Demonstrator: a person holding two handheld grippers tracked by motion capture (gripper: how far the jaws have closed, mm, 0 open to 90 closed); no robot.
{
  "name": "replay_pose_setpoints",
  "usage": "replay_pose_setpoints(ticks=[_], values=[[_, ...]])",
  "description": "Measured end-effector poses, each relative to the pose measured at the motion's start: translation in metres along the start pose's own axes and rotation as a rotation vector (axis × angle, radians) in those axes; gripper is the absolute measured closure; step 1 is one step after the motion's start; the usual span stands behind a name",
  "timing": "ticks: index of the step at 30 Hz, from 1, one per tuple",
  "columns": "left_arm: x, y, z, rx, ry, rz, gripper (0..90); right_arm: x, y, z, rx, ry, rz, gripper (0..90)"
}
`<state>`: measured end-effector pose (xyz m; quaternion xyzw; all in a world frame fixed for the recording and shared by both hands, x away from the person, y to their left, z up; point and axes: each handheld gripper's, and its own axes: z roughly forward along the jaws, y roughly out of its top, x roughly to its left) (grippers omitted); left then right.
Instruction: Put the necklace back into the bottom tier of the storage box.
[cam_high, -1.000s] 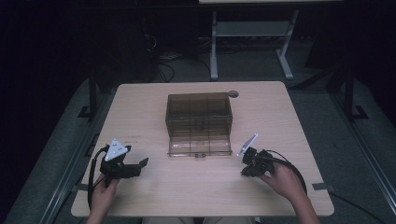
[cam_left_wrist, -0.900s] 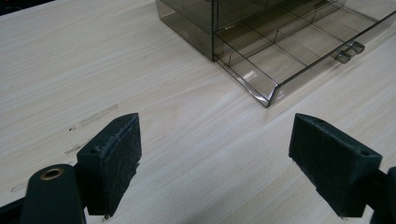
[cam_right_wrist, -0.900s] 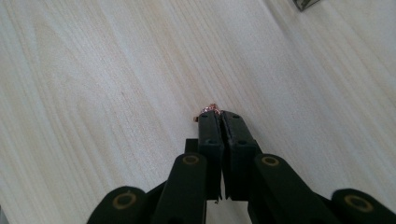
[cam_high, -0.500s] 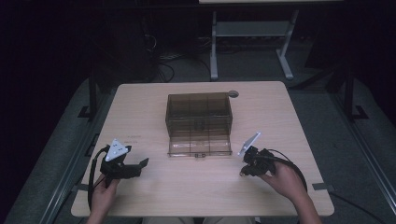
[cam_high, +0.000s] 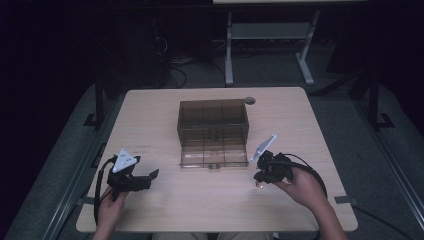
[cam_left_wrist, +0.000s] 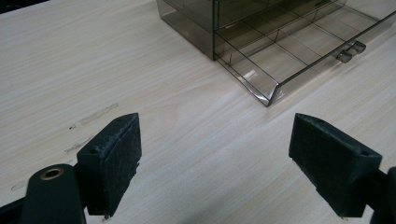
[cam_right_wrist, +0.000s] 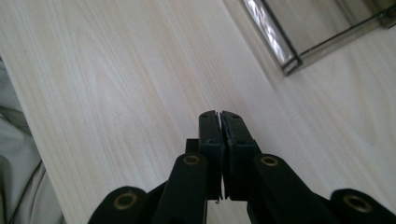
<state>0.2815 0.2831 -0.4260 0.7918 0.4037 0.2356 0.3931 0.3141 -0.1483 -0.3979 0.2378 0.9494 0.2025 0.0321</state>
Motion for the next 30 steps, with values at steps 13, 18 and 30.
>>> replay_pose_setpoints(ticks=[13,18,30], values=[[0.000,0.000,0.000,-0.006,0.000,-0.012,16.8,-0.002,0.026,-0.016,-0.017,0.000,-0.034,87.2],[0.000,0.000,0.000,-0.007,0.001,-0.009,16.8,-0.004,0.037,-0.022,-0.023,0.004,-0.044,87.2],[0.002,0.000,0.000,0.003,-0.001,-0.001,16.8,-0.009,0.058,-0.026,-0.030,0.005,-0.061,87.2]])
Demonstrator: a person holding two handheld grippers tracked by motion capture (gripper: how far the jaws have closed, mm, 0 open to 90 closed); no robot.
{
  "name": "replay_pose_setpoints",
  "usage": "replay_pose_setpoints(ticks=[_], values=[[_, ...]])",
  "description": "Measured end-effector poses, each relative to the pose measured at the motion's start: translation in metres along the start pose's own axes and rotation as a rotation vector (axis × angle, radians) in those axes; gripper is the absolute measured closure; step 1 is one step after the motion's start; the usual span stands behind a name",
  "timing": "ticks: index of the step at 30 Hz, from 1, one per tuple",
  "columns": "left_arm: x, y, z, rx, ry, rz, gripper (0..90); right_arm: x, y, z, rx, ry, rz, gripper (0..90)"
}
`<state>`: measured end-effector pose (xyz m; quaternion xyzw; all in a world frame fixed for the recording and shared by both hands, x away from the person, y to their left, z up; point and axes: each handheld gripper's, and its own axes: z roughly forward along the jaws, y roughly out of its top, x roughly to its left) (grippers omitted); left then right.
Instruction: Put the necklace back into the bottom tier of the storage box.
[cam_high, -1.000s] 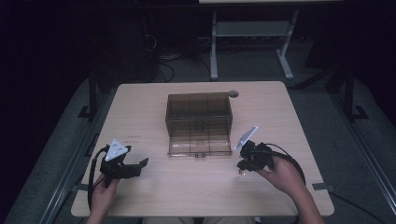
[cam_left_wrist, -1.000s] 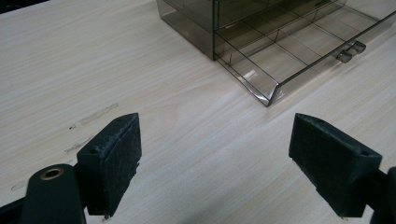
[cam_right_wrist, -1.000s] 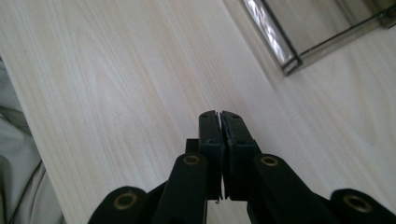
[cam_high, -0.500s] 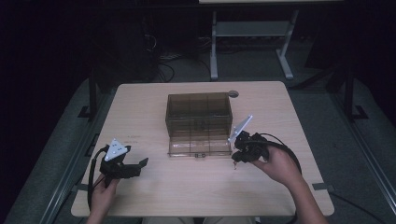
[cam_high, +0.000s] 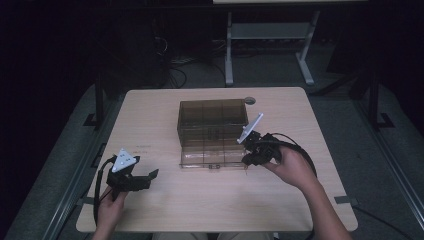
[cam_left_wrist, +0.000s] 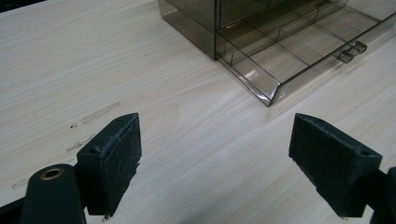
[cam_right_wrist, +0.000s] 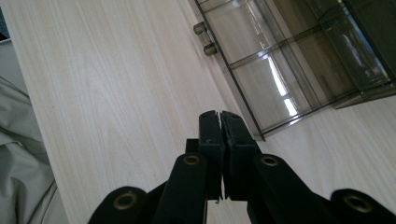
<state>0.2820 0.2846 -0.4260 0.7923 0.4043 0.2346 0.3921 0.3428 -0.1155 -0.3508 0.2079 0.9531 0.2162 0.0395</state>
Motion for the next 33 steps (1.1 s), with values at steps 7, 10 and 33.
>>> replay_pose_setpoints(ticks=[7,10,33], values=[[0.000,0.000,0.000,-0.002,-0.002,-0.001,16.8,-0.005,0.009,0.000,-0.008,0.005,0.000,87.2],[0.000,0.000,0.001,0.002,-0.003,-0.001,16.8,-0.008,0.012,0.000,-0.009,0.004,0.003,87.1],[-0.002,0.001,0.001,0.000,-0.006,0.006,16.8,-0.027,0.029,0.017,-0.013,0.018,0.027,87.2]])
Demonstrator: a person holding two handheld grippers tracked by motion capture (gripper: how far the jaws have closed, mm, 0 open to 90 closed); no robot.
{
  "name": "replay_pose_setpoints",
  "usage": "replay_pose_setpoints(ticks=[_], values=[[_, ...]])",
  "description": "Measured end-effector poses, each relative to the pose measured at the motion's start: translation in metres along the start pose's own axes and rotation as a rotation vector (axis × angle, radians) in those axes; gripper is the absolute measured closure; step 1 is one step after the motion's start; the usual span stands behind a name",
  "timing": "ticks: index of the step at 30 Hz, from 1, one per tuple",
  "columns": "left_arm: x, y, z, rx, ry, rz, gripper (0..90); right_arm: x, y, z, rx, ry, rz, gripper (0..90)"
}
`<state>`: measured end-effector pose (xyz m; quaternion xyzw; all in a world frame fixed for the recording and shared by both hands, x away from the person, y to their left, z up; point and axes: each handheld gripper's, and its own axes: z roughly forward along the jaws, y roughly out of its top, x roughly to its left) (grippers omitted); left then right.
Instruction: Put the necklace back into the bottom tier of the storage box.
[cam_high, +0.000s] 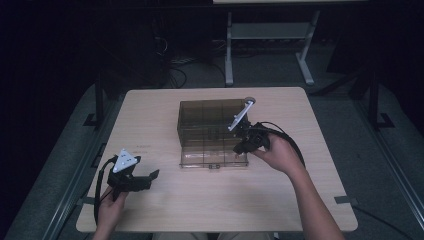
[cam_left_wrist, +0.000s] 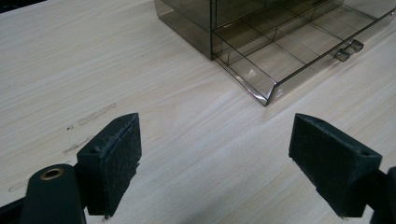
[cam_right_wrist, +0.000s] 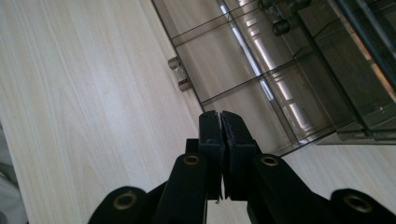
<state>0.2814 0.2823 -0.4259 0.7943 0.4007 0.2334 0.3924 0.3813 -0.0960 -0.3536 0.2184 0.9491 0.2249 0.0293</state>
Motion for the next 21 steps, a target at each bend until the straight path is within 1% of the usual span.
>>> replay_pose_setpoints(ticks=[7,14,16,21], values=[[0.000,0.000,0.000,-0.002,-0.001,-0.002,16.8,-0.005,0.007,0.000,-0.008,-0.002,-0.003,87.2],[-0.001,0.000,0.000,-0.003,-0.002,-0.007,16.7,-0.009,0.012,0.007,0.009,-0.003,-0.001,87.0],[-0.001,0.000,0.000,0.004,-0.004,0.001,16.8,-0.011,0.013,0.009,0.014,-0.003,0.002,87.0],[-0.001,0.000,0.000,0.005,-0.005,0.000,16.8,-0.015,0.014,0.016,0.035,-0.009,0.008,87.0]])
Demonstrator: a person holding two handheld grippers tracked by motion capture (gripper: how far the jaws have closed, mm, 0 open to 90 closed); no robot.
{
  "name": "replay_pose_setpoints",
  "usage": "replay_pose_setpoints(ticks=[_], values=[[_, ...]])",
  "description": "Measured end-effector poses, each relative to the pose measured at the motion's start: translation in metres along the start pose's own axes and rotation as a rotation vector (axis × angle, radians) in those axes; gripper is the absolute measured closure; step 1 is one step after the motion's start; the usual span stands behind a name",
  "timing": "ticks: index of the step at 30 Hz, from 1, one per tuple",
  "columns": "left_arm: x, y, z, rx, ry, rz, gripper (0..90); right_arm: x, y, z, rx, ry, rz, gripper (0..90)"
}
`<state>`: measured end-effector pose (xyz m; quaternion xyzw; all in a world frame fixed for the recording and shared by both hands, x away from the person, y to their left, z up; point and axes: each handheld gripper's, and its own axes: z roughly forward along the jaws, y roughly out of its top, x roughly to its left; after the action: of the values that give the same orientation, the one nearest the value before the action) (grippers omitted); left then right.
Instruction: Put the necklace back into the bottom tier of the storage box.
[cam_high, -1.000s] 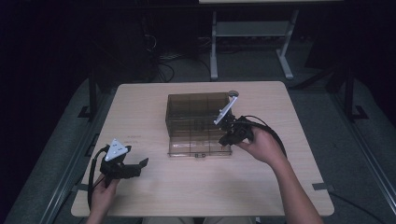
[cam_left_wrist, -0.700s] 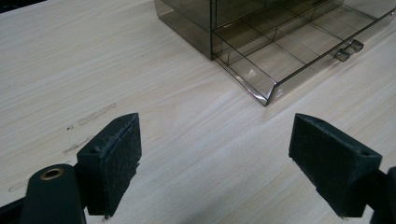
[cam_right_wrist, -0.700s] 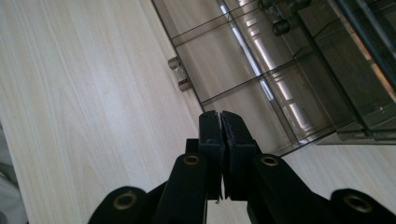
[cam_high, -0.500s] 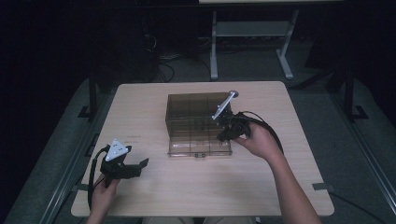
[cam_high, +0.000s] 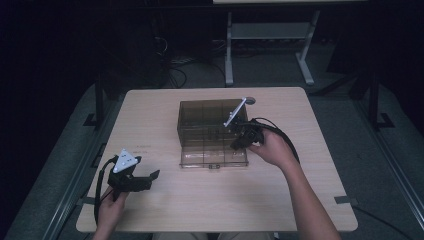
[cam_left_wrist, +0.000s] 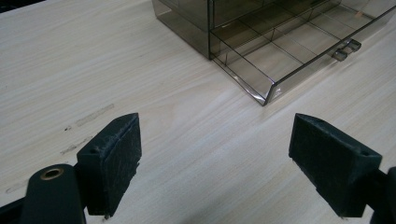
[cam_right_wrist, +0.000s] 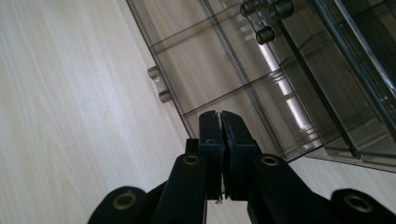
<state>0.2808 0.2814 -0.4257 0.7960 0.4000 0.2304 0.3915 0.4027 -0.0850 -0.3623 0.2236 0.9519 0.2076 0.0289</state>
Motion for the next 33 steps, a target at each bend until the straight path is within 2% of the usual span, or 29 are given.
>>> replay_pose_setpoints(ticks=[22,33], values=[[-0.002,0.000,0.000,0.001,-0.005,0.008,16.8,-0.021,-0.012,0.033,0.050,-0.002,0.074,86.8],[-0.002,0.000,0.000,0.002,-0.008,0.006,16.8,-0.023,-0.014,0.043,0.074,0.007,0.086,86.7]])
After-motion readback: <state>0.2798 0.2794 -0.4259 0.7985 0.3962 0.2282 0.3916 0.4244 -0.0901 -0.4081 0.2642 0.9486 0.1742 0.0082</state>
